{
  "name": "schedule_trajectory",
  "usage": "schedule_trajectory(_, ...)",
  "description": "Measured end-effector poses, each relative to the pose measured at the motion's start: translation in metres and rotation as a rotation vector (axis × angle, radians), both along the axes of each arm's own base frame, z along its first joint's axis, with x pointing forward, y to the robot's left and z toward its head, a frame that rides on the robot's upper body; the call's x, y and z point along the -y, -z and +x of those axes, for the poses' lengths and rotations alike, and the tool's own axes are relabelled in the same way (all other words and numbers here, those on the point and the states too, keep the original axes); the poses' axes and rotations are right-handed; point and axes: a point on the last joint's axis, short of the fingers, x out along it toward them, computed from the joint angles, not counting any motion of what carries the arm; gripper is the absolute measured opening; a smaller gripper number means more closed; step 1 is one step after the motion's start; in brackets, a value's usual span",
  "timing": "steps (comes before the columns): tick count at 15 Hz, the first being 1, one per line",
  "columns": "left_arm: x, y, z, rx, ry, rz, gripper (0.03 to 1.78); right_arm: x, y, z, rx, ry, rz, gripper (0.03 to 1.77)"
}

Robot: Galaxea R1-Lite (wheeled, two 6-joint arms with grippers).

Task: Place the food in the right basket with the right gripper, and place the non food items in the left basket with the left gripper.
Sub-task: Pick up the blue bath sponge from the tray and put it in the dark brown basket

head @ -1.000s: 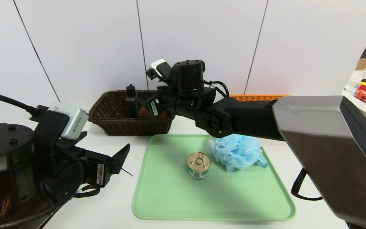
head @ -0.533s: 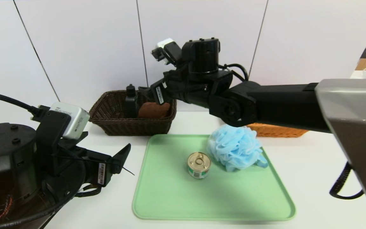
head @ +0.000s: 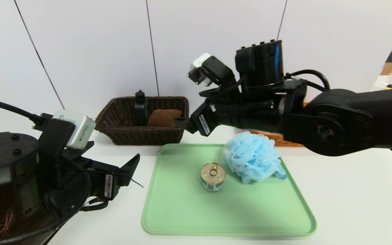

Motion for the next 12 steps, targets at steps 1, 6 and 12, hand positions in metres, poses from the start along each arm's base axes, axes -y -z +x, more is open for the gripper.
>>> schedule_trajectory(1,0.0,0.0,0.0,-0.001,0.0,0.001,1.69,0.011,-0.002,-0.007,0.001,0.009,-0.013,1.66)
schedule_trajectory(6,0.0,0.002,-0.001,0.0,0.004,0.005,1.69,0.053,-0.003,-0.033,0.023,0.132,-0.13,1.68)
schedule_trajectory(12,0.0,0.001,0.0,0.0,0.005,0.006,1.69,0.087,0.008,-0.034,-0.006,0.285,-0.176,1.69)
